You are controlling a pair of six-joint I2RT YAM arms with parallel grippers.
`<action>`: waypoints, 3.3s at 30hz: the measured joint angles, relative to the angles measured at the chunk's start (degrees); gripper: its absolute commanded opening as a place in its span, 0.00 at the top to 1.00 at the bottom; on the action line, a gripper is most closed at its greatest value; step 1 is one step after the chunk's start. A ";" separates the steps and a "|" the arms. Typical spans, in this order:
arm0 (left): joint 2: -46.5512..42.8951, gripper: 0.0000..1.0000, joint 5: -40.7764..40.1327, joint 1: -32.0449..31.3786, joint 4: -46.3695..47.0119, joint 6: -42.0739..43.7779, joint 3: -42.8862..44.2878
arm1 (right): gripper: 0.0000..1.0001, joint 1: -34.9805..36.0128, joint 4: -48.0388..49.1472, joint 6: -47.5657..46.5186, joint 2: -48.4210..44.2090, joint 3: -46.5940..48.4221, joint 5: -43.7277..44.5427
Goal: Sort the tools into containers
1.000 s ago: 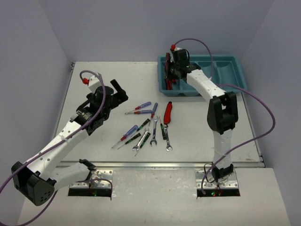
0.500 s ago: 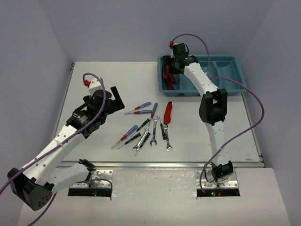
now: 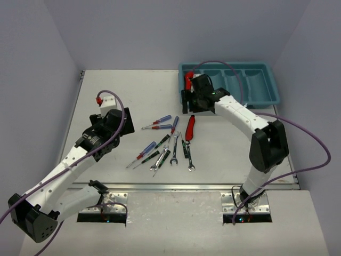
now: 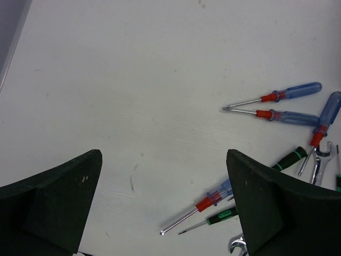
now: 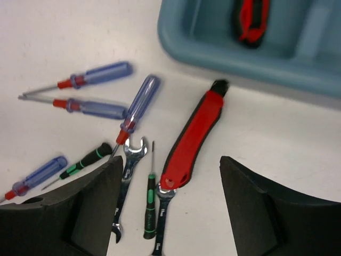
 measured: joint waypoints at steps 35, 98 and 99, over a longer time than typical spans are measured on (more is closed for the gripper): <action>1.25 0.00 4.54 0.00 2.57 2.68 -2.41 | 0.95 4.23 5.34 7.88 -0.30 -18.81 6.35; 2.95 0.00 6.15 0.00 3.04 2.93 -2.71 | 0.67 14.31 4.18 6.41 -4.24 -22.93 2.46; 2.94 0.00 6.16 0.00 3.08 2.95 -2.71 | 0.67 14.55 4.76 6.68 -3.28 -22.84 2.34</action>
